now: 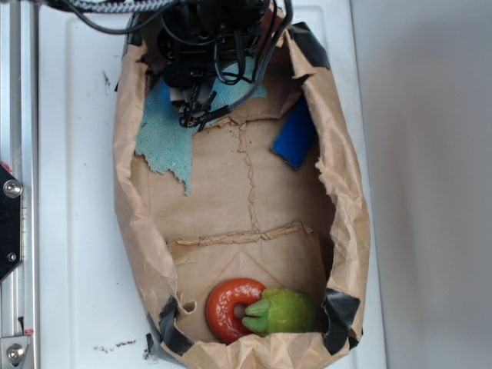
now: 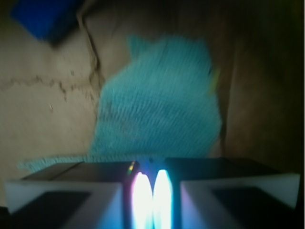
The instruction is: Grab the blue cloth.
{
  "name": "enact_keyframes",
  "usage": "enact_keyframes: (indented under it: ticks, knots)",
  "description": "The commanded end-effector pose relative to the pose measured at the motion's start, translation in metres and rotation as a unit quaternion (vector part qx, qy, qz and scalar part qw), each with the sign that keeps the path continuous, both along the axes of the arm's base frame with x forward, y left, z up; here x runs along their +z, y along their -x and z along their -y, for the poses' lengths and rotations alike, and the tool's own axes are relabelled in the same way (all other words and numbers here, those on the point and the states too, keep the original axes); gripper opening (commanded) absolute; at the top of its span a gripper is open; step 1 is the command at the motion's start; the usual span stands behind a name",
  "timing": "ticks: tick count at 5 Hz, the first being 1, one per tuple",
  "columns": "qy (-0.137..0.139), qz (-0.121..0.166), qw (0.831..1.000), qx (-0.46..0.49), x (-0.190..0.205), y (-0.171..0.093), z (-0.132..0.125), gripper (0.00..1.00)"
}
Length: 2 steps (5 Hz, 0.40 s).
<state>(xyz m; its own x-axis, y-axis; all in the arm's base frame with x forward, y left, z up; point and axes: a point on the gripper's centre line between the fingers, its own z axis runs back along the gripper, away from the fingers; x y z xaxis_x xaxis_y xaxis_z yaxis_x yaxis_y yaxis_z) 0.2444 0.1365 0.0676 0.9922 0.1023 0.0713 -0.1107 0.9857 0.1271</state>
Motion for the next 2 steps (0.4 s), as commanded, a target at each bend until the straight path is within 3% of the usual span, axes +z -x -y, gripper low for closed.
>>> enact_keyframes:
  ticks: [1,2]
  knots:
    - [-0.035,0.021,0.998,-0.051,-0.0052,0.0076,0.0053,1.00]
    - [-0.036,0.016,0.997,-0.061,-0.0114,0.0109,0.0047,1.00]
